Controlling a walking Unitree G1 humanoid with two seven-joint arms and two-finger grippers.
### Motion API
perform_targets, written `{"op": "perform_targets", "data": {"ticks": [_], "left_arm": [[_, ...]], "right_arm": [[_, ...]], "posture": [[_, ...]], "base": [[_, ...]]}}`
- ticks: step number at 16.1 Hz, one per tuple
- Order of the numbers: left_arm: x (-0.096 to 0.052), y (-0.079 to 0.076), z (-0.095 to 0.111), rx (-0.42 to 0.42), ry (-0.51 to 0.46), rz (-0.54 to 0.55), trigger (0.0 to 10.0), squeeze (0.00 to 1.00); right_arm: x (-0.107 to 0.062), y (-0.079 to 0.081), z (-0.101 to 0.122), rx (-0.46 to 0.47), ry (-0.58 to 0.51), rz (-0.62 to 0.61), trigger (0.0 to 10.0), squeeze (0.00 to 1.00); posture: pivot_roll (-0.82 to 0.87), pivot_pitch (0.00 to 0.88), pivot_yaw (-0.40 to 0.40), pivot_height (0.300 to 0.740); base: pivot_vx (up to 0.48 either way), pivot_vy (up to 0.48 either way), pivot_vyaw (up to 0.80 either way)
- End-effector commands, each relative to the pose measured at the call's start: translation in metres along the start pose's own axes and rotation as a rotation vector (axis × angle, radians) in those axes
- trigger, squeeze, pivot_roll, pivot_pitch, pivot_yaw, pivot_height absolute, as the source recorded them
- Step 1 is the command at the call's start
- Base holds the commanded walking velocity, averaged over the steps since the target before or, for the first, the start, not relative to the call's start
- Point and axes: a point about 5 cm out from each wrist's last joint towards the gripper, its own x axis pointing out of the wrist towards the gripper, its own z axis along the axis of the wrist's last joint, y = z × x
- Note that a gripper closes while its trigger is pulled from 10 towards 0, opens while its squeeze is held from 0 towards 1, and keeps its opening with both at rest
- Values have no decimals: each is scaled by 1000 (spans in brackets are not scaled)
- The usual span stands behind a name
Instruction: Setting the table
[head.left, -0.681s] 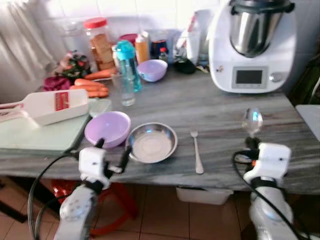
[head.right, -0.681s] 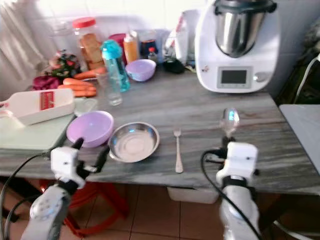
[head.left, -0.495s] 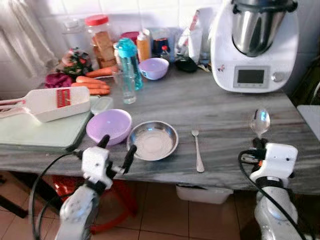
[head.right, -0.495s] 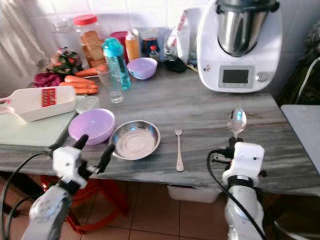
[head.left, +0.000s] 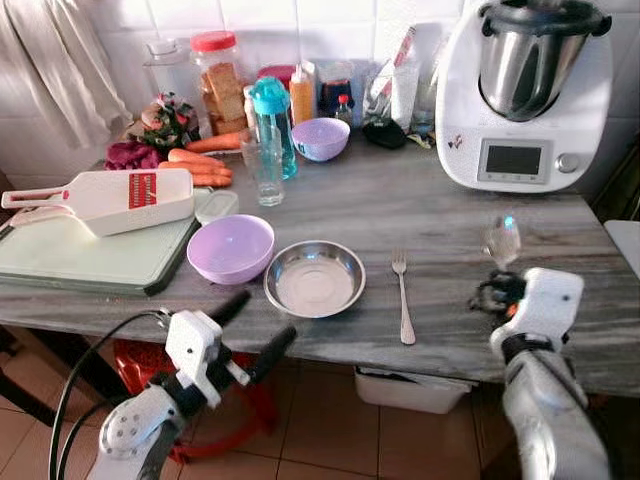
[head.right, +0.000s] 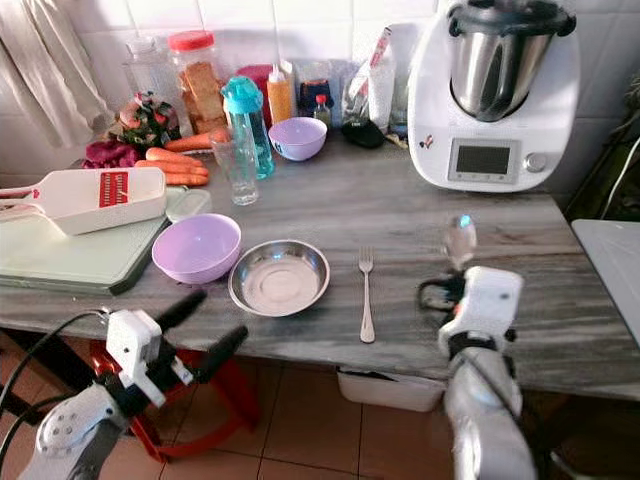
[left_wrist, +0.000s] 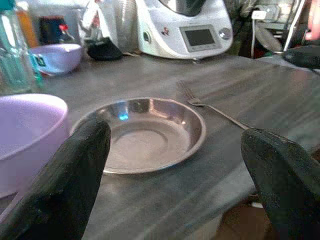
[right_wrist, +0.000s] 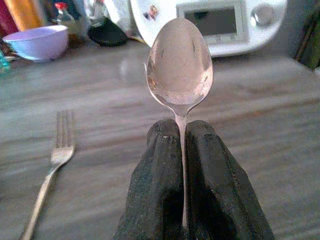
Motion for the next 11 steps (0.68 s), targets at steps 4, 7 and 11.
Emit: {"op": "perform_targets", "data": {"ticks": [4,7,11], "left_arm": [[6,-1,9,5,-6,-65,10000,0],[4,-3,3,-17,9,-73,10000,0],[2,-3,-6,-17,25,-81,10000,0]], "right_arm": [[17,8,-6,2,103,57,10000,0],[28,16,-9,41,146,82,10000,0],[34,32,-18,82,212,121,10000,0]], "posture": [[27,30,70,740],[31,27,66,740],[41,26,60,740]], "base": [[0,0,0],[0,0,0],[0,0,0]]}}
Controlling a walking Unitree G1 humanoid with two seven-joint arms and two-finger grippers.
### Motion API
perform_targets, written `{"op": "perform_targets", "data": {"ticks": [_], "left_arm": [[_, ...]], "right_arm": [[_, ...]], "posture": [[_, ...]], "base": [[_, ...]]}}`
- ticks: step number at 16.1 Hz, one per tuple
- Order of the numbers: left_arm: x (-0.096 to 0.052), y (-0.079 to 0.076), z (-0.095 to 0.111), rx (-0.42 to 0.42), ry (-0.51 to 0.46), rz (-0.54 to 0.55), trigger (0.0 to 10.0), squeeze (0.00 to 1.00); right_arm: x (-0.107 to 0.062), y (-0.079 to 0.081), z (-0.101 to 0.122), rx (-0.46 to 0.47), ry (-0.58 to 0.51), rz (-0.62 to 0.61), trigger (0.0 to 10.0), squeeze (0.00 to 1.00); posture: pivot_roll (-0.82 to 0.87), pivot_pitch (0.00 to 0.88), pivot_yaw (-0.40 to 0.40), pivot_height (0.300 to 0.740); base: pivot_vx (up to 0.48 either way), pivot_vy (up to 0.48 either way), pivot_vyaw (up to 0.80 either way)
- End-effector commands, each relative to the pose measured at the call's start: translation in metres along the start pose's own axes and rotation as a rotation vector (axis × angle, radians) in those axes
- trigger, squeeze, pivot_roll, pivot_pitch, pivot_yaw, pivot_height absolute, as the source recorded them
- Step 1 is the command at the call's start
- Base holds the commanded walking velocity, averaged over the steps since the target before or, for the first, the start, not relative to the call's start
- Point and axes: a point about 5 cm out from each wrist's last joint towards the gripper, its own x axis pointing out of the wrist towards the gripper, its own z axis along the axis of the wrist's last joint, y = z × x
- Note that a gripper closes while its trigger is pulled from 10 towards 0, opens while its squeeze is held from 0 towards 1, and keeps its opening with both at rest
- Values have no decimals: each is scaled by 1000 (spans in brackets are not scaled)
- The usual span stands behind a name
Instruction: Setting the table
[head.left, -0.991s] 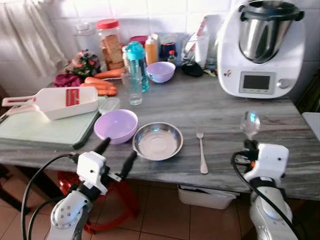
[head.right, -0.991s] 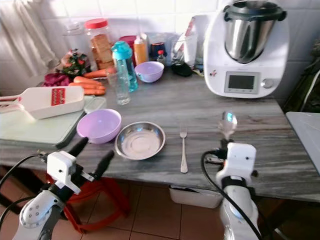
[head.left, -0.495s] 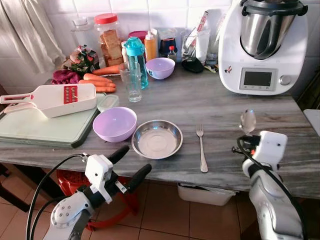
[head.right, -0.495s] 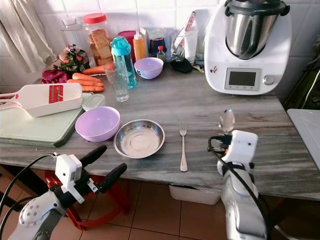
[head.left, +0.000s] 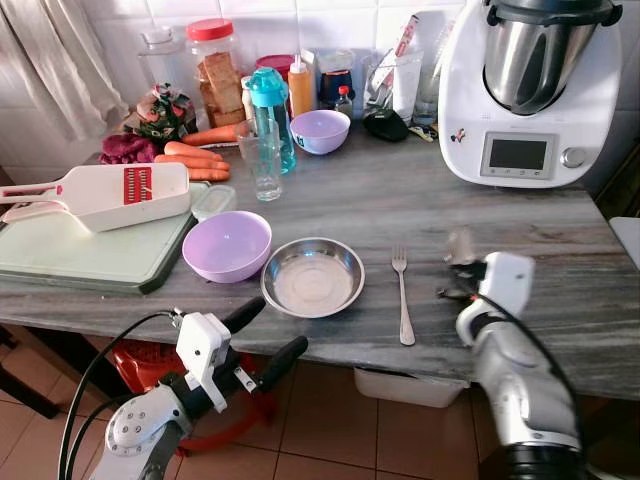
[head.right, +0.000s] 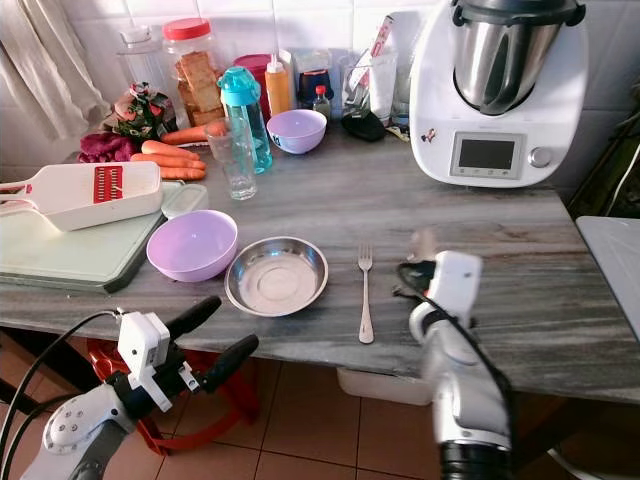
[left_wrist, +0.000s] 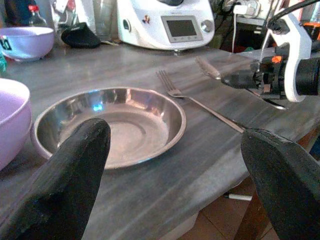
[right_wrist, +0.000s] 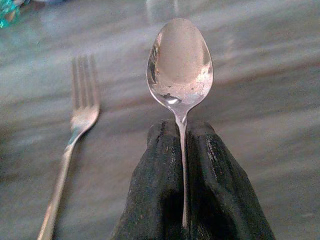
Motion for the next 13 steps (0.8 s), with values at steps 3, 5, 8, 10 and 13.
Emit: {"op": "perform_targets", "data": {"ticks": [3,5,8,10,13], "left_arm": [[-2,3,-2,19,12,-5,10000,0],[-1,3,-1,18,9,-9,10000,0],[0,5,-1,25,11,-11,10000,0],[0,6,-1,32,12,-16,10000,0],[0,8,-1,34,13,-18,10000,0]], "right_arm": [[4,12,2,4,4,46,10000,0],[5,18,1,-2,9,63,10000,0],[5,21,-6,0,34,79,10000,0],[4,19,-8,1,39,75,10000,0],[3,16,-13,14,54,63,10000,0]], "posture": [[44,26,60,740],[42,24,59,740],[44,22,59,740],[45,21,61,740],[48,18,63,740]], "base": [[0,0,0],[0,0,0],[0,0,0],[0,0,0],[0,0,0]]}}
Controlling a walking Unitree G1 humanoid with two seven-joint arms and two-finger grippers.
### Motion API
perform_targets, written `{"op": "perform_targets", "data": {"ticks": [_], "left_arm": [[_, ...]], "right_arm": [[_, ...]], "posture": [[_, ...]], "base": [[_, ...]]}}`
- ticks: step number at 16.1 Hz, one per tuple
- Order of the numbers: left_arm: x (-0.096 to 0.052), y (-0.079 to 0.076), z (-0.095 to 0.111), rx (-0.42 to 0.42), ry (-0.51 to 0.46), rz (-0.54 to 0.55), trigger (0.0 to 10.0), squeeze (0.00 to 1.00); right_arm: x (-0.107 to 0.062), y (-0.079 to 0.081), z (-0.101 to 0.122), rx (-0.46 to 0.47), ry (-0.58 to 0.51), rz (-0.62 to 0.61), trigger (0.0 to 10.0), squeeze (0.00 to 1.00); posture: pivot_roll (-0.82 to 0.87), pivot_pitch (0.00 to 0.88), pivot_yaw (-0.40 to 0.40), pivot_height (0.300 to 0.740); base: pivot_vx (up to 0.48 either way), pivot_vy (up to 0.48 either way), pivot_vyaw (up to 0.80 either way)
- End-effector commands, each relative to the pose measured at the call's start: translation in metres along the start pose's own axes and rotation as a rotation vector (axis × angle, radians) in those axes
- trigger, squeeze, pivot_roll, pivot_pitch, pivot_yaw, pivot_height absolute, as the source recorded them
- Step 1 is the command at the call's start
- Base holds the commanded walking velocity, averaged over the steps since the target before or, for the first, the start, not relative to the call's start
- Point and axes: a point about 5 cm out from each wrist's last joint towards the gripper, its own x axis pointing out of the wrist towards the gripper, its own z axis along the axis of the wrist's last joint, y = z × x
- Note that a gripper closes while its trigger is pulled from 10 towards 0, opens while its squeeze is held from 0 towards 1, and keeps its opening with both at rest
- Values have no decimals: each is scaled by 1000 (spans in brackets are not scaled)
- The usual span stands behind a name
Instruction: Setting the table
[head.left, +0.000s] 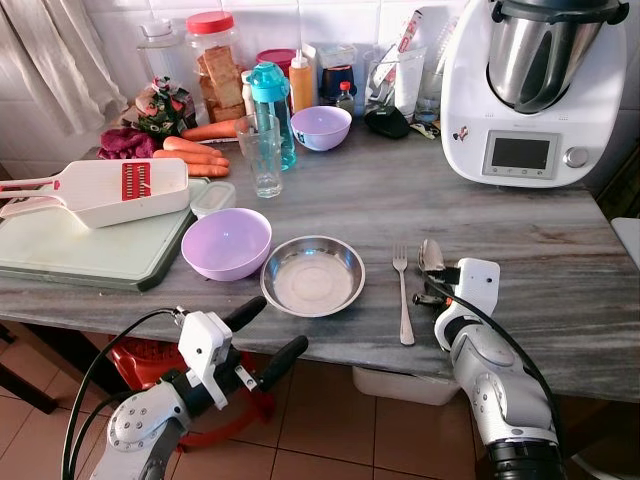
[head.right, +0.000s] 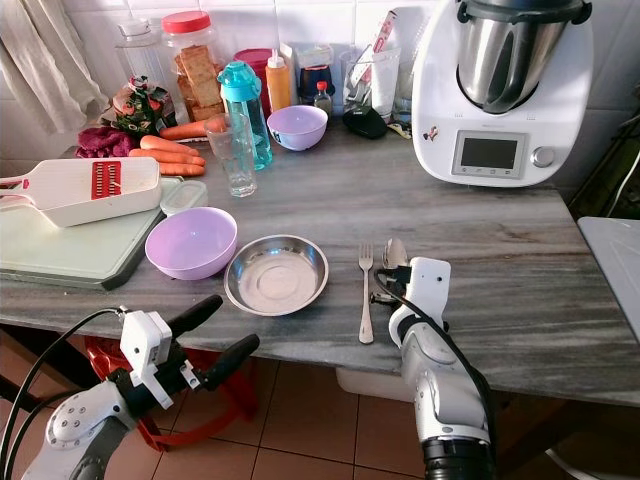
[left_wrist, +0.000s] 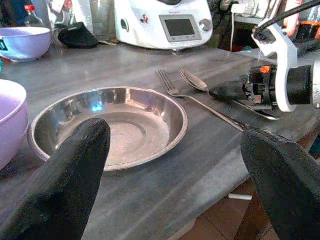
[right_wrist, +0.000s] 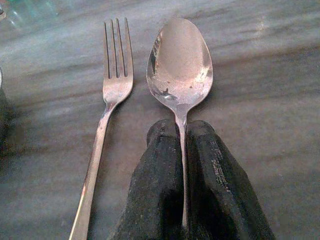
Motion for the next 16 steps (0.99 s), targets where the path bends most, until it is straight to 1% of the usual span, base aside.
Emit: {"op": "perform_targets", "data": {"ticks": [1,2,3,4,8,14,16], "left_arm": [[-3,4,0,17,15,-1,10000,0],[-3,5,0,18,14,-2,10000,0],[-2,5,0,17,9,-11,10000,0],[-2,4,1,10,5,-24,10000,0],[-4,3,0,-16,16,-82,10000,0],[-6,5,-2,-20,39,-100,10000,0],[-6,6,-1,-17,39,-103,10000,0]], "right_arm": [[-1,-1,-2,10,2,2,10000,0],[0,-1,-3,10,3,1,10000,0],[0,-2,-3,12,5,0,10000,890],[1,-3,-2,12,4,-2,10000,1000],[3,-6,-2,9,2,-8,10000,1000],[4,-3,-3,16,-2,2,10000,1000],[2,-3,2,26,-23,-1,10000,1000]], "posture": [[48,18,64,740],[48,18,63,740],[46,17,64,740],[44,17,64,740],[47,16,65,740],[52,15,72,740],[50,14,75,740]], "base": [[0,0,0],[0,0,0],[0,0,0],[0,0,0],[0,0,0],[0,0,0],[0,0,0]]}}
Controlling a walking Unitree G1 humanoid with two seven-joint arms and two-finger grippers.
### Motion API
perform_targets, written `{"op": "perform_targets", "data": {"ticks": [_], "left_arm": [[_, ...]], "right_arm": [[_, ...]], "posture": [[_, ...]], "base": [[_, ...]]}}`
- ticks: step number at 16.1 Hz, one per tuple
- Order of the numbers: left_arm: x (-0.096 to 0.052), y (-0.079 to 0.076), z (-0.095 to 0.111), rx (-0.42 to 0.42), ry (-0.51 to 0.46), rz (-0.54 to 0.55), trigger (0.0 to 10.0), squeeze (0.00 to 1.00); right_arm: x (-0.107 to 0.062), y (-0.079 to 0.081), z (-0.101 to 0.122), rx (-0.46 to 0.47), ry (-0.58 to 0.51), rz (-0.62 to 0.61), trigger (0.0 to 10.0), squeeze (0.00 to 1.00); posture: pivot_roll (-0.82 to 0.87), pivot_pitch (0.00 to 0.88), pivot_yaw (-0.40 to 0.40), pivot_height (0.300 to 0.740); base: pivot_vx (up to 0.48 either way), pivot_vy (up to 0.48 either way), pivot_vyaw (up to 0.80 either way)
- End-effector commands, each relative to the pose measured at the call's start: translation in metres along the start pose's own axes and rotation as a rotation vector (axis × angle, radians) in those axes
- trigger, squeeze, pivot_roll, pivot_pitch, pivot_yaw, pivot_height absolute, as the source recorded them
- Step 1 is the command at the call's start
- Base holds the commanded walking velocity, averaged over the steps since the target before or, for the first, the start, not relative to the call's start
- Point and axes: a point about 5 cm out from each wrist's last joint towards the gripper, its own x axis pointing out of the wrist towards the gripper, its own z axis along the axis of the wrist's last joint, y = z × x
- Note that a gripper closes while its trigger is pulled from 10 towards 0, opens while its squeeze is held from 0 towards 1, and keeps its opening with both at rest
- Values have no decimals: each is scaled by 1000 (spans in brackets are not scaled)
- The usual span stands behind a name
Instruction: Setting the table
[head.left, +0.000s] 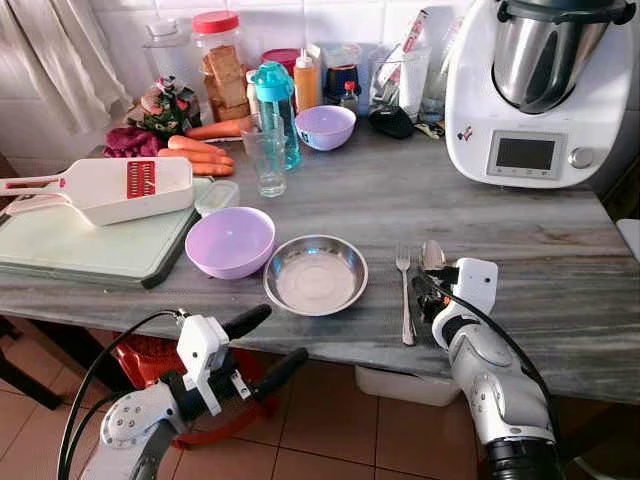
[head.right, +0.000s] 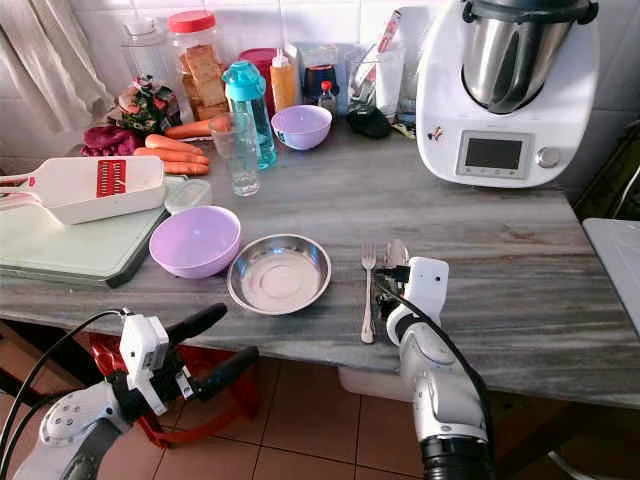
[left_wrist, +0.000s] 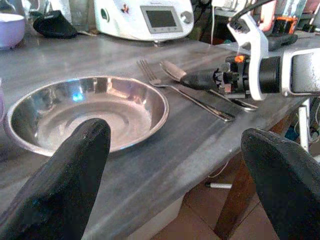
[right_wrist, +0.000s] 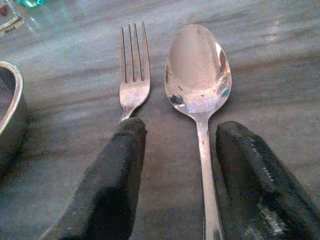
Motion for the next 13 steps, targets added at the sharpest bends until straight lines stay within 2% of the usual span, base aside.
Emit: {"op": "perform_targets", "data": {"ticks": [1,3,8,11,13], "left_arm": [[-1,4,3,15,11,-7,10000,0],[-1,5,2,18,13,-7,10000,0],[2,6,3,38,1,7,10000,0],[10,7,11,54,-47,34,10000,0],[19,7,13,61,-71,57,10000,0]], "right_arm": [[-1,-2,5,11,-15,-12,10000,1000],[-2,-3,16,24,-56,-22,10000,1000],[-6,-5,24,55,-86,-26,10000,1000],[-14,-8,40,97,-212,-15,10000,1000],[-23,-9,43,77,-274,13,10000,1000]], "posture": [[50,13,76,740],[44,10,82,740],[40,1,77,740],[41,0,71,740],[42,0,69,740]], "base": [[0,0,0],[0,0,0],[0,0,0],[0,0,0],[0,0,0]]}}
